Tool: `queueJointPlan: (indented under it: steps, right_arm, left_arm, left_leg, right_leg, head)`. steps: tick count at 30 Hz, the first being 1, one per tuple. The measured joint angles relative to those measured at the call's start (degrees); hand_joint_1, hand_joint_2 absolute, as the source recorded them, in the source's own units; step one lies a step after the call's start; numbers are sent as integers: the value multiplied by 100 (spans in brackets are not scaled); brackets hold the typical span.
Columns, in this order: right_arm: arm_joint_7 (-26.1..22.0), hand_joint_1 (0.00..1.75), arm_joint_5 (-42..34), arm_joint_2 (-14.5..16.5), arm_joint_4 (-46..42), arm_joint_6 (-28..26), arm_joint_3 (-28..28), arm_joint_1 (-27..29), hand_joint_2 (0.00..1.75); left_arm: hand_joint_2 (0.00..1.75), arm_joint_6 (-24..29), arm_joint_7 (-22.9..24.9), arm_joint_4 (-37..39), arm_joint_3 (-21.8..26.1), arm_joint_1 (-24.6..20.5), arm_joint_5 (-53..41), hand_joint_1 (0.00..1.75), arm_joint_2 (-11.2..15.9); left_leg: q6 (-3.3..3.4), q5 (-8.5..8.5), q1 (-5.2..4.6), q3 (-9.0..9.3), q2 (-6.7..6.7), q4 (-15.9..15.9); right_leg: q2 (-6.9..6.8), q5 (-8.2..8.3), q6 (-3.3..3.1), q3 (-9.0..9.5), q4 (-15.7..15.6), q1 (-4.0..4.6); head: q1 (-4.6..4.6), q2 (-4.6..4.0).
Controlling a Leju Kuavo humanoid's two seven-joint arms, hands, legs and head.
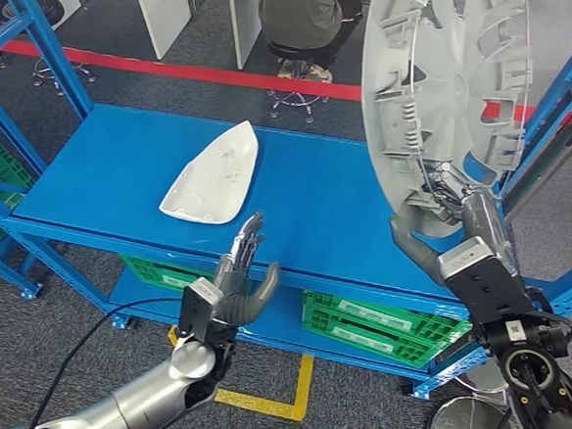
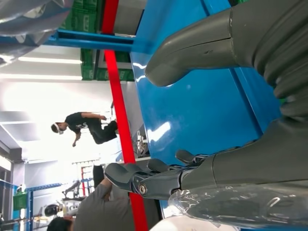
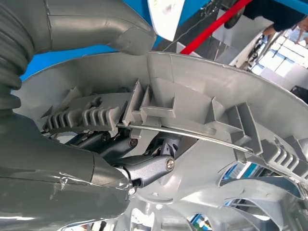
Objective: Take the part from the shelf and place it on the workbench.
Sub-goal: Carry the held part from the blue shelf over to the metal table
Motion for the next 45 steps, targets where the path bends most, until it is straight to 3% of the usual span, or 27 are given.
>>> queueJointPlan:
  steps: [24,28,30,32,34,35,37,38,39,40,41,43,45]
  right_arm:
    - [-15,175,-140,0,7,-65,-45,214,175]
    - [0,175,-79,-1,9,-108,-47,288,175]
    - [11,175,-87,-3,13,-131,-53,319,175]
    - [13,175,-89,-7,17,-142,-56,377,175]
    - [15,175,-87,-9,20,-142,-56,458,175]
    - [17,175,-87,-10,22,-137,-57,493,175]
    - [23,175,-83,-20,26,-122,-58,531,175]
    - [23,175,-78,-30,30,-114,-60,535,175]
    - [20,175,-72,-39,29,-109,-61,538,175]
    - [16,175,-66,-44,27,-105,-61,546,175]
    - [16,175,-62,-48,26,-101,-60,554,175]
    - [30,175,-60,-55,28,-96,-62,574,175]
    - [46,175,-60,-61,32,-97,-67,576,175]
  left_arm:
    - [175,66,-1,-55,84,57,-34,0,7]
    - [175,96,-2,-104,94,71,-57,0,27]
    - [175,100,-3,-134,96,75,-72,0,31]
    - [175,100,-3,-140,96,88,-83,0,32]
    - [175,99,-2,-140,96,114,-91,0,33]
    - [175,99,-1,-140,96,123,-95,0,34]
    - [175,99,-1,-141,97,131,-101,0,36]
    - [175,101,-1,-146,100,128,-103,0,38]
    - [175,101,-1,-153,103,126,-109,0,41]
    - [175,102,0,-164,107,125,-115,0,44]
    - [175,102,1,-175,113,128,-122,0,46]
    - [175,102,1,-191,130,148,-131,0,49]
    - [175,104,1,-213,157,157,-137,0,61]
  left_leg:
    - [0,0,0,-2,0,0]
    - [103,42,-1,39,-13,-108]
    - [128,116,59,139,-33,-273]
    - [121,127,95,177,-72,-313]
    - [84,103,141,177,-147,-287]
    - [46,77,176,176,-202,-255]
    - [-77,-20,267,162,-332,-121]
    - [-148,-77,296,126,-393,-29]
    - [-212,-117,312,70,-447,75]
    - [-265,-130,319,6,-486,140]
    - [-308,-113,324,-51,-524,170]
    - [-366,-79,351,-109,-584,161]
    - [-382,-171,340,-242,-399,385]
  right_leg:
    - [-1,0,0,-1,0,0]
    - [-18,28,82,11,-69,-19]
    - [-18,-140,123,-113,193,-16]
    - [-16,-488,186,-468,950,-61]
    - [-17,-642,267,-773,1549,-132]
    - [-17,-552,316,-780,1531,-174]
    - [64,-180,451,-497,911,-278]
    - [188,-74,513,-312,583,-318]
    - [302,-43,532,-191,366,-345]
    - [387,-90,520,-146,298,-347]
    - [400,-132,468,-147,322,-325]
    - [276,-161,357,-177,371,-298]
    - [148,-185,250,-160,373,-289]
  head:
    - [0,0]
    - [-21,0]
    - [-11,0]
    - [20,0]
    - [28,0]
    - [29,0]
    - [33,1]
    - [65,1]
    - [91,1]
    - [94,0]
    - [92,0]
    - [32,0]
    - [-25,0]
